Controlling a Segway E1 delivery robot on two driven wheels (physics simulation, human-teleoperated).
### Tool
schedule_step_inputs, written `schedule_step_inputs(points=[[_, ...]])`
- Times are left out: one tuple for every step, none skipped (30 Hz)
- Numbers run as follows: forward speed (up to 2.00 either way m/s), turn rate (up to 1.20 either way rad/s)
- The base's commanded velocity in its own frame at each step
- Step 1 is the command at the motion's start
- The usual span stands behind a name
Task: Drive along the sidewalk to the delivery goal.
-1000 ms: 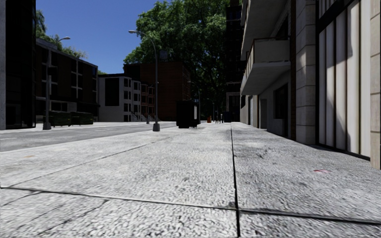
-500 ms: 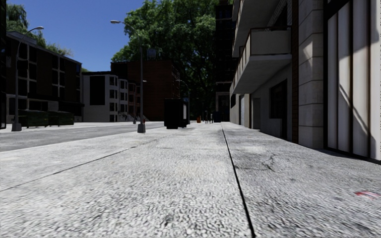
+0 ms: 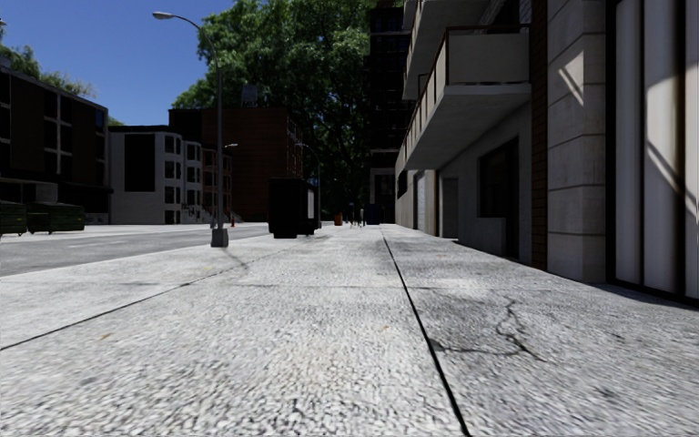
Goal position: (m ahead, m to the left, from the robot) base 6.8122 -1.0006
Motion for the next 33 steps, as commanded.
schedule_step_inputs(points=[[2.00, -0.28], [2.00, -0.28], [2.00, -0.28], [2.00, -0.28], [2.00, -0.28], [2.00, -0.28], [2.00, -0.28], [2.00, -0.28], [2.00, -0.30], [2.00, -0.30], [2.00, -0.30], [2.00, -0.30], [2.00, -0.30], [2.00, -0.30], [2.00, -0.30], [2.00, -0.31], [2.00, -0.34], [2.00, -0.34], [2.00, -0.35], [2.00, -0.36], [2.00, -0.36], [2.00, -0.36], [2.00, -0.36], [2.00, -0.36], [2.00, -0.17], [2.00, 0.00], [2.00, 0.00], [2.00, 0.00], [2.00, 0.00], [2.00, 0.00], [2.00, 0.00], [2.00, 0.00], [2.00, 0.00]])
